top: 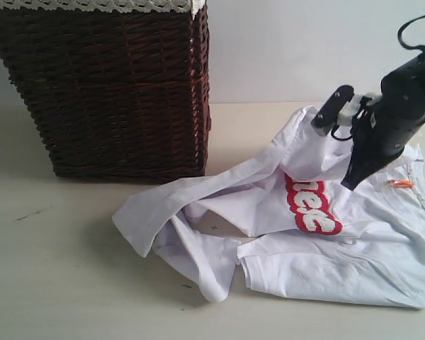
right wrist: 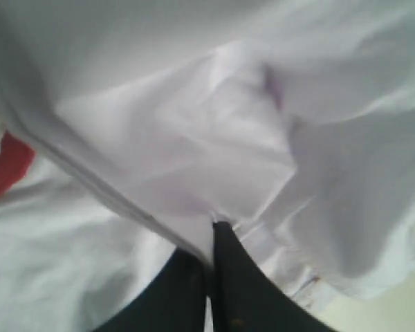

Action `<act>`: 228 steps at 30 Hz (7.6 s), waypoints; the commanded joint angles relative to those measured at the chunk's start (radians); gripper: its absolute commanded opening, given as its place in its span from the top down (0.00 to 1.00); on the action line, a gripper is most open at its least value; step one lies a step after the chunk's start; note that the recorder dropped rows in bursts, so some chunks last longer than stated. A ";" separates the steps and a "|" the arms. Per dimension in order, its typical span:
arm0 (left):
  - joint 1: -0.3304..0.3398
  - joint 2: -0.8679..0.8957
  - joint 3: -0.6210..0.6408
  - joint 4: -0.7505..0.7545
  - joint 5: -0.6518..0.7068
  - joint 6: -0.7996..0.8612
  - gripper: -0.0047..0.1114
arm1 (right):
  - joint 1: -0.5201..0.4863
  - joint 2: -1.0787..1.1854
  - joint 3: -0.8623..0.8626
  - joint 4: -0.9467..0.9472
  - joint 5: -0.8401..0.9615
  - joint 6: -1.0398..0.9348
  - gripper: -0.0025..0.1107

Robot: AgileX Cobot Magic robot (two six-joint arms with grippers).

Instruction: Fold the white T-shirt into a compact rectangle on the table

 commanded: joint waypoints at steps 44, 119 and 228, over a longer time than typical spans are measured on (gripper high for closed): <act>0.004 -0.006 -0.001 -0.003 -0.003 -0.002 0.96 | -0.028 0.102 -0.757 0.431 0.611 0.198 0.98; 0.004 -0.006 -0.001 -0.001 -0.003 -0.002 0.96 | -0.039 -0.103 0.333 -0.084 -0.014 0.872 0.98; 0.004 -0.006 -0.001 -0.001 -0.003 -0.002 0.96 | 0.419 -0.188 0.082 1.224 -0.638 -0.714 0.49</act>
